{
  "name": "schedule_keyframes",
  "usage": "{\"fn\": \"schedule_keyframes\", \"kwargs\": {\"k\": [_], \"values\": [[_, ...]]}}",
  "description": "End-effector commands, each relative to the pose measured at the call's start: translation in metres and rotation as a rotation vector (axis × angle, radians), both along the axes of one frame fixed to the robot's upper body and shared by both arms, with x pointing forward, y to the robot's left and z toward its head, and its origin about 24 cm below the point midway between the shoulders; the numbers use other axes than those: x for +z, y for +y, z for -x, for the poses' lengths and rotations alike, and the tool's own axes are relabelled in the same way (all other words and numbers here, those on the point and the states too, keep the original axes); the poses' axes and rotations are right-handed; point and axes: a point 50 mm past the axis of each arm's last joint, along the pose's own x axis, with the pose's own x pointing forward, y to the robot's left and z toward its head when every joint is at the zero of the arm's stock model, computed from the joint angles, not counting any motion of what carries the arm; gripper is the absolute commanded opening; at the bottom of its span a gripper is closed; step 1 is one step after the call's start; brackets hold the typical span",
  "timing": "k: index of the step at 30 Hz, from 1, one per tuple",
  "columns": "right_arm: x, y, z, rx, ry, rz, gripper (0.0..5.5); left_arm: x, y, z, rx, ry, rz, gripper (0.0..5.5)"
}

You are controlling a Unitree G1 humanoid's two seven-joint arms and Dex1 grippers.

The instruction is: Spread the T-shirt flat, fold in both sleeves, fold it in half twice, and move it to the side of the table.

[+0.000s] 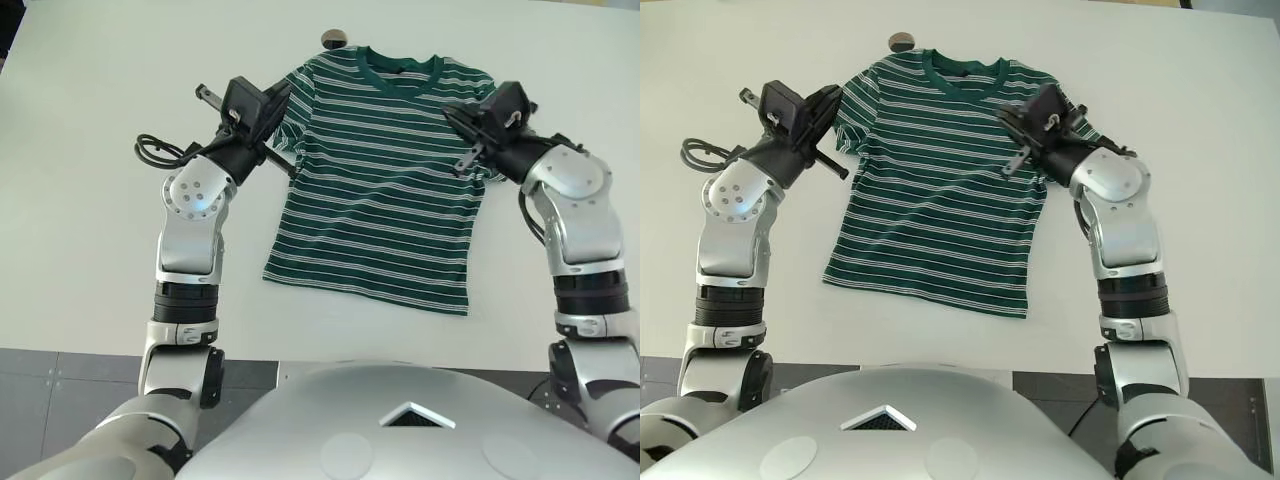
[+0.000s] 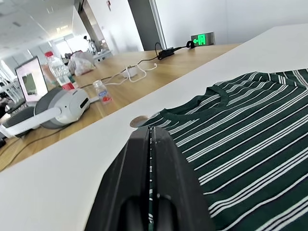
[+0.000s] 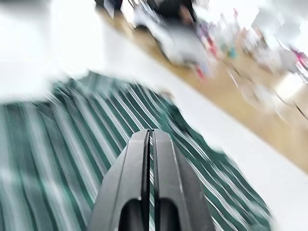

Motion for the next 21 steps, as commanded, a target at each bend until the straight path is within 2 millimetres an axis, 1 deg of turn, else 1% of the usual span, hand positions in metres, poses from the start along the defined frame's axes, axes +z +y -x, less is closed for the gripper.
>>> {"fn": "schedule_keyframes", "kwargs": {"k": [1,3,5,7,9,12,15,18,21], "values": [[-0.031,0.019,0.035,0.204,0.189,0.068,0.11,-0.004,0.002,-0.002,0.021,0.012,0.018,0.1],[-0.046,0.02,0.045,0.253,0.276,0.113,0.11,-0.004,0.001,-0.002,0.021,0.012,0.023,0.1],[-0.065,0.013,0.058,0.326,0.429,0.161,0.11,-0.003,0.002,-0.003,0.029,0.012,0.034,0.1],[-0.078,0.0,0.08,0.478,0.612,0.21,0.11,-0.004,0.004,-0.005,0.043,0.016,0.04,0.1],[-0.088,-0.014,0.09,0.534,0.694,0.288,0.11,-0.005,0.004,-0.006,0.049,0.021,0.043,0.1],[-0.092,-0.022,0.095,0.565,0.71,0.373,0.11,-0.004,0.003,-0.007,0.048,0.02,0.046,0.1],[-0.091,-0.033,0.107,0.649,0.731,0.452,0.11,-0.005,0.007,-0.01,0.071,0.034,0.052,0.1],[-0.089,-0.036,0.11,0.682,0.721,0.469,0.11,-0.015,0.015,-0.017,0.152,0.138,0.099,0.1],[-0.087,-0.032,0.114,0.706,0.7,0.44,0.11,-0.03,0.023,-0.022,0.232,0.277,0.17,0.1]]}}
